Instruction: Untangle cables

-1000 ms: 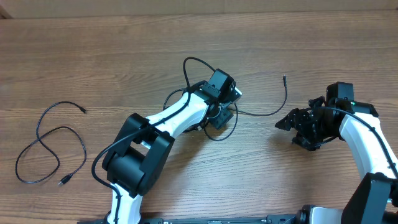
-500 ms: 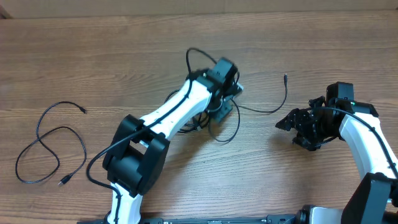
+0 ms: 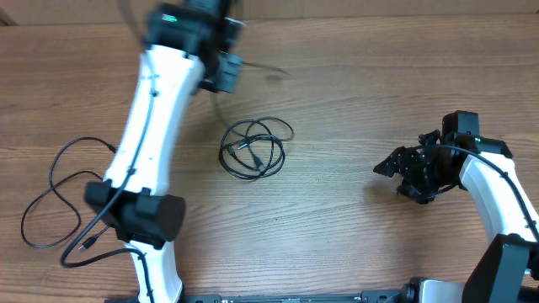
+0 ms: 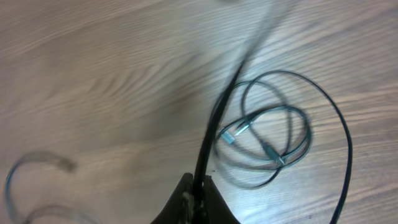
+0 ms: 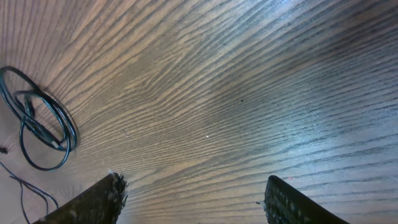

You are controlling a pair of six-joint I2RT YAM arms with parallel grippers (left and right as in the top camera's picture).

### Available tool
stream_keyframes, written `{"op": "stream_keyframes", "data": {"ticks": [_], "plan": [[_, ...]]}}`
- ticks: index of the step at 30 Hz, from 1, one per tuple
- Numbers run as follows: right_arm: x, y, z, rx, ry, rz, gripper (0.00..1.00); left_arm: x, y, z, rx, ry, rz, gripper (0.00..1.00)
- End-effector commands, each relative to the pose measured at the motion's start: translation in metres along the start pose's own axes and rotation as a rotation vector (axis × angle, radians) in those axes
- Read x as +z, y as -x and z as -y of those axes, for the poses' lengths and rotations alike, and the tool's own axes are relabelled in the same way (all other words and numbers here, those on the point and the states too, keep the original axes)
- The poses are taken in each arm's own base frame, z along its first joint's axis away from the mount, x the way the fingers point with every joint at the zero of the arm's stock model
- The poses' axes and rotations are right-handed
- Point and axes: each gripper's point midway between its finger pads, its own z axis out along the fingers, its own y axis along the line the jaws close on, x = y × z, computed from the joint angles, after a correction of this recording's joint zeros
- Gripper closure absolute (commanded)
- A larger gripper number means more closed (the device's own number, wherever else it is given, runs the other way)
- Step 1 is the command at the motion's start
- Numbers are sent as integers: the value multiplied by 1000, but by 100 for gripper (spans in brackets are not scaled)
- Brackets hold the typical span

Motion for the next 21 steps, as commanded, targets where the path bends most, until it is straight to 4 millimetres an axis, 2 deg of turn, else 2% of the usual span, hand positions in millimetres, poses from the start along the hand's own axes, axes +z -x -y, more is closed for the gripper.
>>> {"op": "stream_keyframes", "data": {"ticks": [1, 5, 10, 15, 18, 21], "plan": [[-8, 6, -6, -27, 11, 32, 30, -30, -9, -33, -144, 45, 16, 96], [-8, 5, -5, -24, 9, 26, 30, -52, -15, -62, -263, 25, 66, 96], [-8, 5, -5, -23, 8, 26, 30, -83, -27, -69, -279, 43, 127, 96], [-8, 5, -5, -24, 8, 27, 30, -110, -61, -71, -283, 70, 144, 96], [-8, 5, -5, -24, 8, 26, 30, -115, -92, -73, -299, 90, 119, 96], [-8, 5, -5, -24, 8, 26, 30, -115, -130, -80, -359, 114, 78, 96]]}}
